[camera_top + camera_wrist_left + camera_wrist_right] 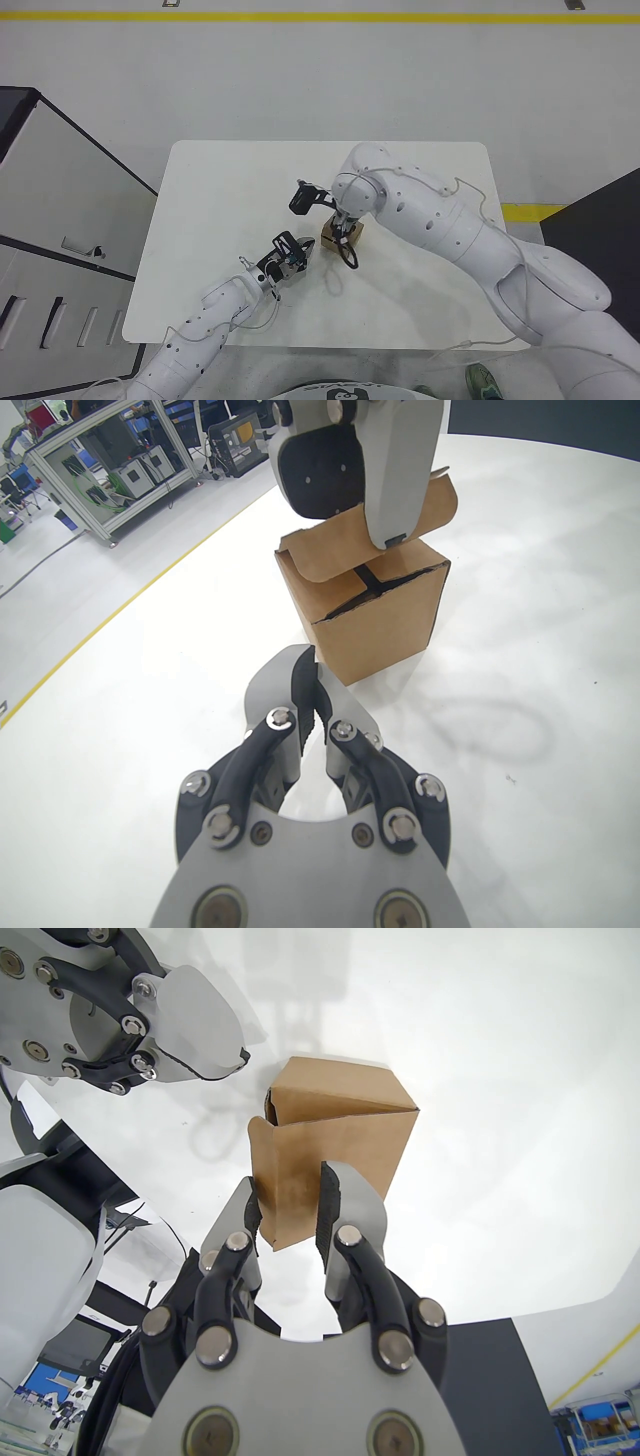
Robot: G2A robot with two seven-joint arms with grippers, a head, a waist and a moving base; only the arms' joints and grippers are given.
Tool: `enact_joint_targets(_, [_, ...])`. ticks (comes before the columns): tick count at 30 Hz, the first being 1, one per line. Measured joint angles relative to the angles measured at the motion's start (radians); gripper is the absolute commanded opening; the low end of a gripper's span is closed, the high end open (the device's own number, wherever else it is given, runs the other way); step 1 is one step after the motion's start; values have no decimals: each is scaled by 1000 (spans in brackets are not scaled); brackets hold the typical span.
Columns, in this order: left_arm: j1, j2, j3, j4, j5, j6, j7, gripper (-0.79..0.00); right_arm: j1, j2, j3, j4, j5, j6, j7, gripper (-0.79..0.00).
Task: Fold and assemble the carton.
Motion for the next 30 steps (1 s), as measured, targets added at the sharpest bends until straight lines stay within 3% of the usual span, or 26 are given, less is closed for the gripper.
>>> enact_joint_targets(10, [0,0,0,0,0,0,0,-785,-6,-9,-10,3,-40,4,1,-668])
enact_joint_targets(21, [0,0,0,0,0,0,0,-785,-13,-16,-9,15,-69,1,-3,-690])
enact_joint_targets(30, [0,0,0,0,0,0,0,-785,-22,-21,-4,23,-78,0,-5,-754])
